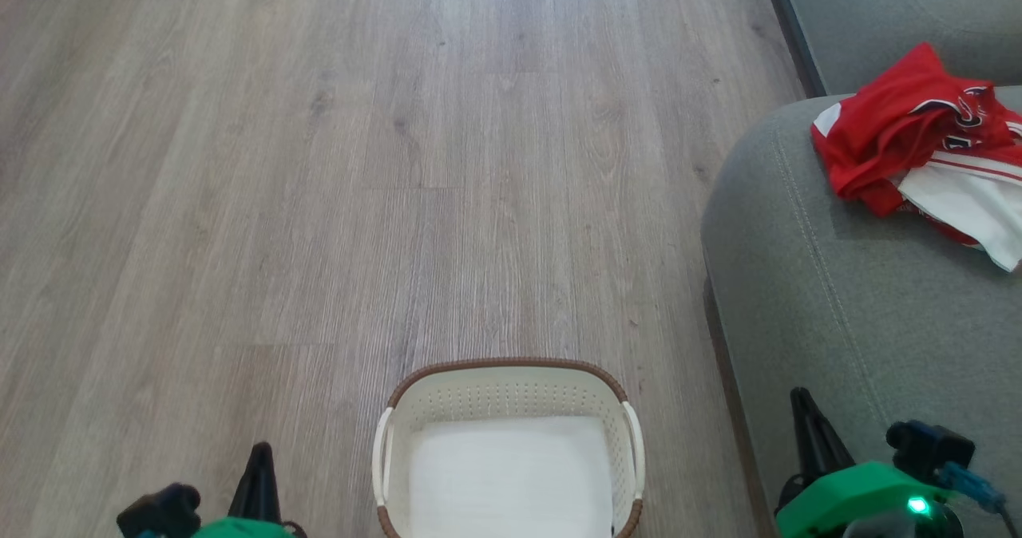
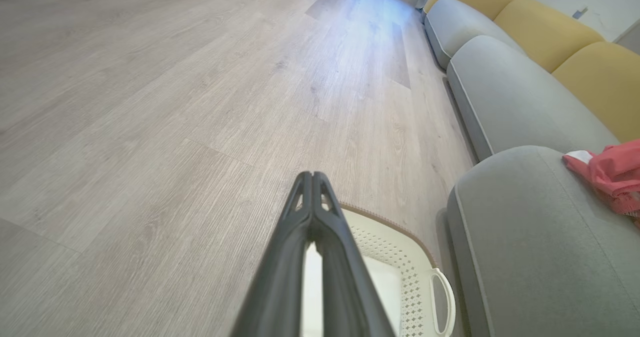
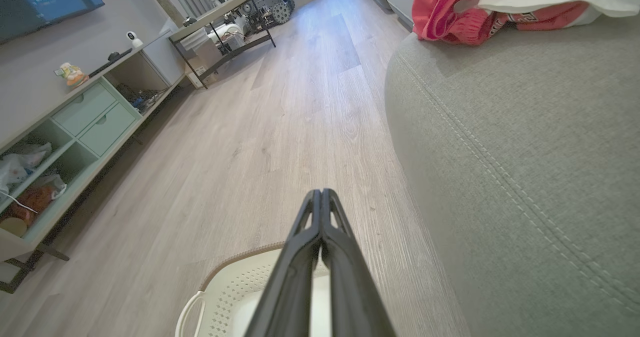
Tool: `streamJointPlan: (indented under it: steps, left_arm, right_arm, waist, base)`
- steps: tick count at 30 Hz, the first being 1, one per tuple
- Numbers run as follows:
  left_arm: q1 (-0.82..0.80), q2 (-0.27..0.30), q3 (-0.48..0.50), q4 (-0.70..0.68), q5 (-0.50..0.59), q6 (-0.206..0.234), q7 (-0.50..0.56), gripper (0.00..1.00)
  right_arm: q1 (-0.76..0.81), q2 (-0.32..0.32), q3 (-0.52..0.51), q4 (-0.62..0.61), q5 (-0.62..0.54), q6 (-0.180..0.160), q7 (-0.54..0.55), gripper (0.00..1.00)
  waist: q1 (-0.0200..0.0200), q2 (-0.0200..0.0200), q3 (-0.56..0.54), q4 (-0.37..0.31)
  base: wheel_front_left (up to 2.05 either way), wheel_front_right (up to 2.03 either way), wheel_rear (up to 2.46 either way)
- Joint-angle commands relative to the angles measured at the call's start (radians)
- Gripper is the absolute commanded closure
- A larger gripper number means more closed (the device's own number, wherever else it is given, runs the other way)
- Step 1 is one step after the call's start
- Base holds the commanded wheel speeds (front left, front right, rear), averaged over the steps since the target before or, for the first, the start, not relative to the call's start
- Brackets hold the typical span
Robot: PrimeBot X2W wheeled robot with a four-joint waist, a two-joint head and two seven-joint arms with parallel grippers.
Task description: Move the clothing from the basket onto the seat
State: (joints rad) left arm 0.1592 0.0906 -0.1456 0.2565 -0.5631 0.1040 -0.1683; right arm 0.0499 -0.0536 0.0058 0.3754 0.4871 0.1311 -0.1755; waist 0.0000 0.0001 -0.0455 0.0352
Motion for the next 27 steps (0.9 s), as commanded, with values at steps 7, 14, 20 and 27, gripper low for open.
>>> streamJointPlan:
  steps: [7, 14, 20, 27]
  left_arm:
    - [-0.072, 0.001, 0.041, -0.027, -0.093, -0.027, 0.021, 1.0]
    - [-0.085, -0.001, 0.055, -0.027, -0.157, -0.04, 0.038, 1.0]
    - [-0.098, -0.004, 0.07, -0.025, -0.221, -0.054, 0.055, 1.0]
    - [-0.113, -0.007, 0.086, -0.024, -0.296, -0.071, 0.075, 1.0]
  right_arm:
    - [-0.067, 0.001, -0.011, -0.046, 0.1, 0.0, 0.028, 1.0]
    - [-0.073, 0.001, -0.018, -0.052, 0.169, 0.0, 0.045, 1.0]
    - [-0.079, 0.001, -0.025, -0.057, 0.237, 0.0, 0.063, 1.0]
    - [-0.086, 0.001, -0.034, -0.064, 0.317, 0.0, 0.083, 1.0]
  waist:
    - [0.0, -0.0001, 0.004, -0.003]
    - [0.0, -0.0001, 0.007, -0.005]
    - [0.0, -0.0001, 0.01, -0.007]
    - [0.0, -0.0001, 0.013, -0.01]
  base:
    - [0.0, 0.0, 0.0]
    - [0.0, 0.0, 0.0]
    - [0.0, 0.0, 0.0]
    - [0.0, 0.0, 0.0]
